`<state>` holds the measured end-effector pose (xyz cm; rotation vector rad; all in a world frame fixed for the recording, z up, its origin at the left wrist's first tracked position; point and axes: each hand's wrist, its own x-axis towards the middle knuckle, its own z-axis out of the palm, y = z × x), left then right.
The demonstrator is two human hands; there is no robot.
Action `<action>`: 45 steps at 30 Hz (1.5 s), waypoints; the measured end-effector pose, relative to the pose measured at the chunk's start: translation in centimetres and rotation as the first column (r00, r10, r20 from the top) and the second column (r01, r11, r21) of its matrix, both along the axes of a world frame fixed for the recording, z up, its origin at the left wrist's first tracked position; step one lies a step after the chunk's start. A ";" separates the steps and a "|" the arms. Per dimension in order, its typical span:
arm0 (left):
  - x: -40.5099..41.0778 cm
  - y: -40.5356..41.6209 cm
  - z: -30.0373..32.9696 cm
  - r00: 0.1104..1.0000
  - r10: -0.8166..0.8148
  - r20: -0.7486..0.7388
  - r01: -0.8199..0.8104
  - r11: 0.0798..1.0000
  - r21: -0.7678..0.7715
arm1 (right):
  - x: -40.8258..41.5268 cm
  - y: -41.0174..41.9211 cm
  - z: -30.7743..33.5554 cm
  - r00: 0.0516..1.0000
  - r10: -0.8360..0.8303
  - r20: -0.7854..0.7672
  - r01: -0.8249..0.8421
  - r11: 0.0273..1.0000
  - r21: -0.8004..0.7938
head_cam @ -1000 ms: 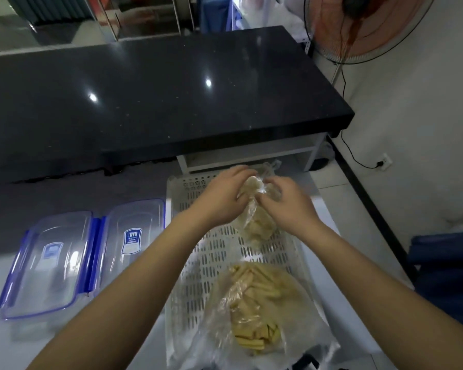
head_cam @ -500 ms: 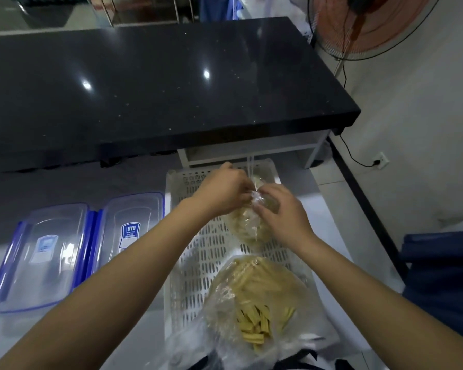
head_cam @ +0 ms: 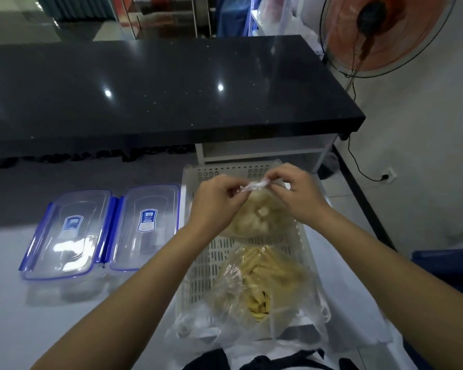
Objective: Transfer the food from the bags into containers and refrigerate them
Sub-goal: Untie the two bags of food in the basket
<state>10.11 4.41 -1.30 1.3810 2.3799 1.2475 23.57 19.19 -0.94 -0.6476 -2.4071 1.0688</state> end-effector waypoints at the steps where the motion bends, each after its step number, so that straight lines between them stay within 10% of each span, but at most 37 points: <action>1: 0.4 -0.4 -0.2 0.999 0.023 0.030 -0.023 1.000 0.002 | -0.1 -0.2 -0.1 1.000 0.002 -0.012 -0.002 1.000 0.017; 8: 1.9 -2.2 0.0 0.983 -0.089 0.161 0.103 0.992 -0.078 | 0.8 -1.9 -2.0 0.986 0.077 0.151 -0.090 0.993 0.082; 21: -0.2 2.0 2.9 0.950 -0.307 -0.048 0.242 0.828 -0.506 | 1.0 -0.9 -0.6 0.944 0.145 0.296 -0.231 0.932 0.279; 34: 0.1 0.0 5.6 0.994 -0.037 0.099 0.034 0.999 0.032 | 0.7 -0.2 3.7 0.987 0.159 0.032 -0.157 0.888 0.433; 45: 0.9 -3.4 -0.5 0.884 0.108 0.455 -0.114 0.993 -0.013 | 3.1 -1.0 -2.0 0.999 0.029 0.026 -0.031 0.996 0.083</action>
